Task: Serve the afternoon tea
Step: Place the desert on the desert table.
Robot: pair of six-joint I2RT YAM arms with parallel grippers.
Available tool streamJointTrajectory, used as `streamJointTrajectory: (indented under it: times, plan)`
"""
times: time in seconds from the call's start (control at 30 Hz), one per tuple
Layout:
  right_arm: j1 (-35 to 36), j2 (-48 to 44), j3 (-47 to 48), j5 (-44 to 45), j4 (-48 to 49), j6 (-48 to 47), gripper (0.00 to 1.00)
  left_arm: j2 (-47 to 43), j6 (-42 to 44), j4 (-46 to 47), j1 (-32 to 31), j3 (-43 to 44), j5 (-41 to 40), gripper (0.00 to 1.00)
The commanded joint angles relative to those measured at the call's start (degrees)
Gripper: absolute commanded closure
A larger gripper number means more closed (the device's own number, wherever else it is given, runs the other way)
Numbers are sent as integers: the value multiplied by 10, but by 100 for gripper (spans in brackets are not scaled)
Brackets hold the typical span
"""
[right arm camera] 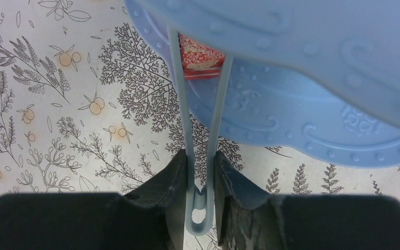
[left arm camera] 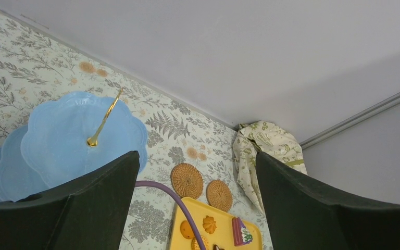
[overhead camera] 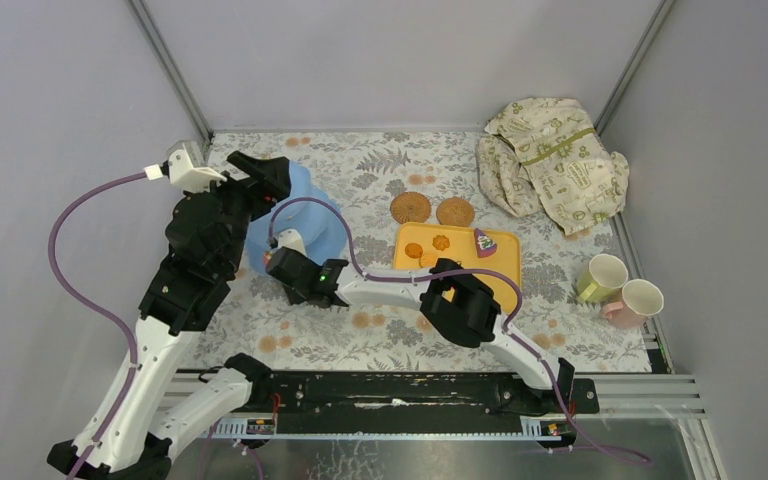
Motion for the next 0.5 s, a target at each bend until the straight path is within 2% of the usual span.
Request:
streamJointTrajectory:
  times: [0.0, 0.07, 0.13, 0.47]
  plan:
    - [-3, -1, 30, 17, 17, -19, 67, -8, 10, 41, 6, -7, 1, 11]
    - [-3, -1, 31, 14, 16, -19, 57, -8, 10, 41, 6, -8, 0, 11]
    - [-3, 1, 30, 11, 15, -19, 52, -9, 10, 40, 6, -8, 0, 11]
    - [-3, -19, 4, 13, 32, -17, 49, -5, 6, 42, 6, -8, 2, 11]
